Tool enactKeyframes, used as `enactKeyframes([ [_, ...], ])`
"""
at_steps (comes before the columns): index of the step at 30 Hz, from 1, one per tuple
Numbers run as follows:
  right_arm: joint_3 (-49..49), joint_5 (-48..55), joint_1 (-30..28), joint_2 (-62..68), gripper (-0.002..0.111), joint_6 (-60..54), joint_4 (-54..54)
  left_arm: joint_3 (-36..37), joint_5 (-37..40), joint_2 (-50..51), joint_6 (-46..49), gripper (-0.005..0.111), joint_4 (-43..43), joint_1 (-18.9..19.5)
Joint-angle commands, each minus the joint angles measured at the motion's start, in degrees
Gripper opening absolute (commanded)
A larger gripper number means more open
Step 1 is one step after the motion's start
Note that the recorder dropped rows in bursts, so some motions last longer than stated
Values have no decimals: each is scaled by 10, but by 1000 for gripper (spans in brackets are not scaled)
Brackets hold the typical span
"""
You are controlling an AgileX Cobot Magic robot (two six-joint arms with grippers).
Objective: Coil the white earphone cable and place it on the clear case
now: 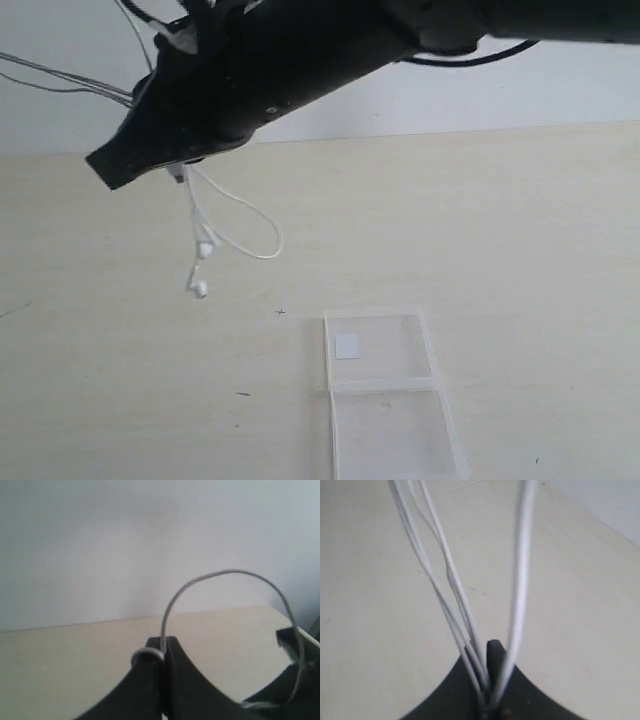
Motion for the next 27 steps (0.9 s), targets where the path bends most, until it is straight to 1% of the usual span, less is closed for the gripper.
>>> enactKeyframes([
  [1, 1, 105, -10, -66, 0, 122, -232, 26, 34, -3, -4, 0, -5, 2],
  [4, 1, 136, -10, -101, 0, 135, -273, 39, 35, -3, -25, 0, -5, 2],
  [8, 1, 139, -10, -149, 0, 134, -286, 58, 33, -3, -47, 0, -5, 2],
  [14, 1, 130, -10, -217, 0, 133, -287, 86, 27, -3, -51, 0, -9, 2],
  [22, 1, 130, -10, -266, 0, 133, -273, 91, -22, -2, -48, 0, -9, 2],
  [24, 1, 130, -10, -268, 0, 133, -252, 91, -33, -2, -35, 0, -12, 2],
  [27, 1, 143, -10, -255, 0, 131, -245, 91, -62, -2, 16, 0, -35, 2],
])
